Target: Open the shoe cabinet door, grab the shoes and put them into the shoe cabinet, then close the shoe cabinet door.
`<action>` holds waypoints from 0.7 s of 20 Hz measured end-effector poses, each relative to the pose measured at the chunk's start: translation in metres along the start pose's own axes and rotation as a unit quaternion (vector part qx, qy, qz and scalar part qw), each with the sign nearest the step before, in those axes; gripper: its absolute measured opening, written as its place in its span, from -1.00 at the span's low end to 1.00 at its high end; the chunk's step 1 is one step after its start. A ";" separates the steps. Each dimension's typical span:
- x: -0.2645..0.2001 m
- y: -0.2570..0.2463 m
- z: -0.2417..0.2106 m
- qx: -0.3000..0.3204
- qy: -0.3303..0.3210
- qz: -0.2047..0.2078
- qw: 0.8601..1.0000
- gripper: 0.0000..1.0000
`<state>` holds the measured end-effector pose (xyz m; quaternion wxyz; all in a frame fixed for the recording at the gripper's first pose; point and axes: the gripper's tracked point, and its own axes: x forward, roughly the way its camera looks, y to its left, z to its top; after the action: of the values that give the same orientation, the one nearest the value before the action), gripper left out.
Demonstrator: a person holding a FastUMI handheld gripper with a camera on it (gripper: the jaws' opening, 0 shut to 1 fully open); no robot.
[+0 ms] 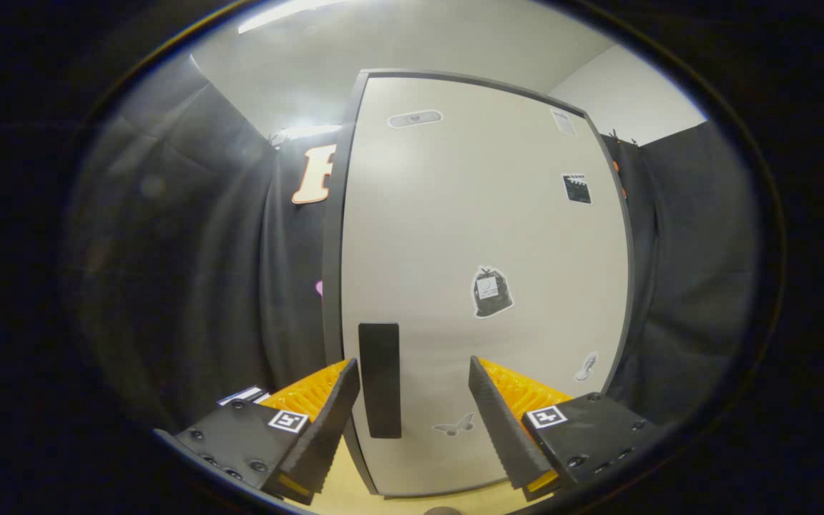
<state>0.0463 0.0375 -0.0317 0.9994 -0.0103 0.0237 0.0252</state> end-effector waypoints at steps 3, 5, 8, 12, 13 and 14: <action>0.005 0.005 -0.006 0.001 0.008 0.004 1.000 0.82; 0.009 0.010 -0.011 -0.002 0.014 0.009 1.000 0.68; 0.014 0.018 -0.016 0.002 0.019 0.017 1.000 0.46; 0.021 0.023 -0.021 0.003 0.025 0.019 1.000 0.24; 0.023 0.024 -0.020 0.005 0.021 0.014 1.000 0.14; 0.028 0.024 -0.022 0.003 0.021 0.012 1.000 0.05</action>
<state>0.0717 0.0623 -0.0557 0.9983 -0.0078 0.0453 0.0368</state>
